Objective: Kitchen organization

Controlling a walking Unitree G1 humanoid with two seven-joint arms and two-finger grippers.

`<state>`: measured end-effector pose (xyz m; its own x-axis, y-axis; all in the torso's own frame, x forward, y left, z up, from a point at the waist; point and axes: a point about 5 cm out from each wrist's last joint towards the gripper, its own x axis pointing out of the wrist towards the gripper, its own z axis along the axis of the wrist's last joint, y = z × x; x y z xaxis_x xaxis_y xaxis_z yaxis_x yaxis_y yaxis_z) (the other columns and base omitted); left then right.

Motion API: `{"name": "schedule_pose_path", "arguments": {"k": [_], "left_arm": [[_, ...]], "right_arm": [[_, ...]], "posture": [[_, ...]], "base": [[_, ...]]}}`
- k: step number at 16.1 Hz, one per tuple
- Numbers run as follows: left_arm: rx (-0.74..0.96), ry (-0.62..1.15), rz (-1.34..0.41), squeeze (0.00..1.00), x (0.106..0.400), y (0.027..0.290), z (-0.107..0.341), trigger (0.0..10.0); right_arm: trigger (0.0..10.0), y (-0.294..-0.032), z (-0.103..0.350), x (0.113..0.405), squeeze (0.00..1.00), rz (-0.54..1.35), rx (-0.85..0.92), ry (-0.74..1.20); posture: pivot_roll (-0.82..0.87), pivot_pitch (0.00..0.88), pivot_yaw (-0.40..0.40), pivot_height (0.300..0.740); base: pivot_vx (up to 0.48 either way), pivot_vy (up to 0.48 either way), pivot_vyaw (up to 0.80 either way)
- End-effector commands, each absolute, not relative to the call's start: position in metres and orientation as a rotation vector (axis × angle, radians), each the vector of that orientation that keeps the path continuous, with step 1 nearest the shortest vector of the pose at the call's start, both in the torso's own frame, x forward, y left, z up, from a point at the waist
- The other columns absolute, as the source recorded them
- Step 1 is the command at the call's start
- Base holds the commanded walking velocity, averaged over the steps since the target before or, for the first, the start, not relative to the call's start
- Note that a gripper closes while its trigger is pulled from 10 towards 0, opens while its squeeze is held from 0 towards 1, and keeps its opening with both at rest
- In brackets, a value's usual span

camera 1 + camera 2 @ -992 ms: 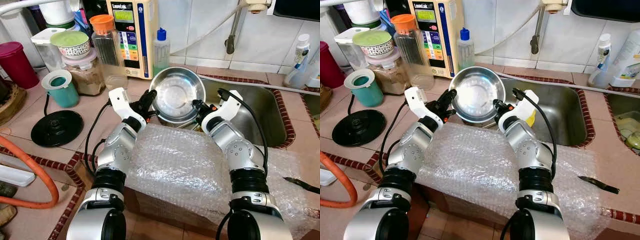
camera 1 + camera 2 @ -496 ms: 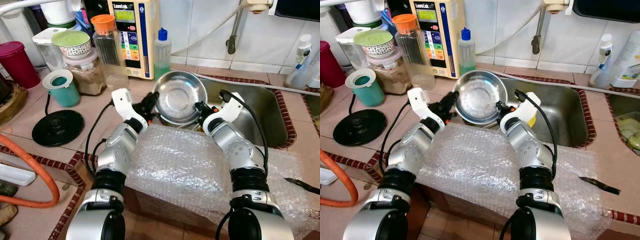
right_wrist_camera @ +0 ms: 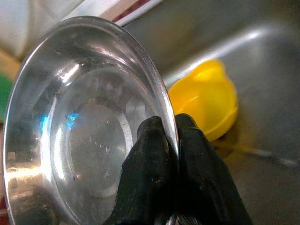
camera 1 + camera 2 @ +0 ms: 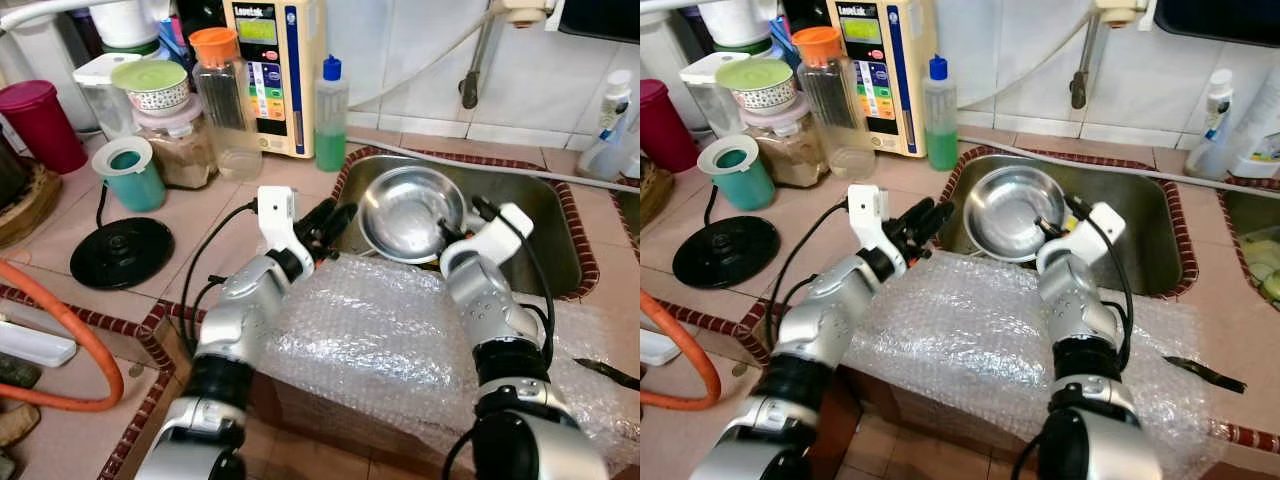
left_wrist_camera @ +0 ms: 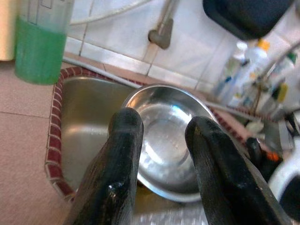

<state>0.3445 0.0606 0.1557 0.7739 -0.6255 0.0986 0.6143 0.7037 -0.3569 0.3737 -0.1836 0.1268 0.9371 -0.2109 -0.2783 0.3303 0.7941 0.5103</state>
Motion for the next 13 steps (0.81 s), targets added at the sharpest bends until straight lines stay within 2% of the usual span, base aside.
{"name": "schedule_pose_path", "arguments": {"k": [1,2,3,5,8,13], "left_arm": [[-0.356,0.048,-0.702,1.00,0.342,0.062,0.155,10.0],[-0.332,0.081,-0.702,1.00,0.338,0.063,0.148,10.0],[-0.266,0.137,-0.708,1.00,0.329,0.069,0.135,10.0],[-0.217,0.208,-0.708,1.00,0.318,0.081,0.120,10.0],[-0.188,0.250,-0.675,1.00,0.311,0.092,0.110,10.0],[-0.080,0.263,-0.697,1.00,0.303,0.089,0.108,10.0]], "right_arm": [[0.0,-0.185,0.132,0.377,0.00,-0.310,0.547,0.189],[0.0,-0.193,0.133,0.378,0.00,-0.335,0.473,0.171],[0.0,-0.207,0.137,0.380,0.00,-0.363,0.235,0.130],[0.0,-0.220,0.131,0.377,0.00,-0.388,0.084,0.145],[0.0,-0.227,0.122,0.374,0.00,-0.393,-0.050,0.173],[0.0,-0.219,0.114,0.374,0.00,-0.316,-0.209,0.205]], "posture": [[0.08,0.000,0.044,0.740],[0.08,0.000,0.044,0.740],[0.08,0.000,0.044,0.740],[0.08,0.000,0.044,0.740],[0.10,0.000,0.044,0.740],[0.10,0.000,0.055,0.740]], "base": [[0.000,0.000,0.00],[0.000,0.000,0.00],[0.000,0.000,0.00],[0.000,0.000,0.00],[0.000,0.000,0.00],[0.000,0.000,0.00]]}}
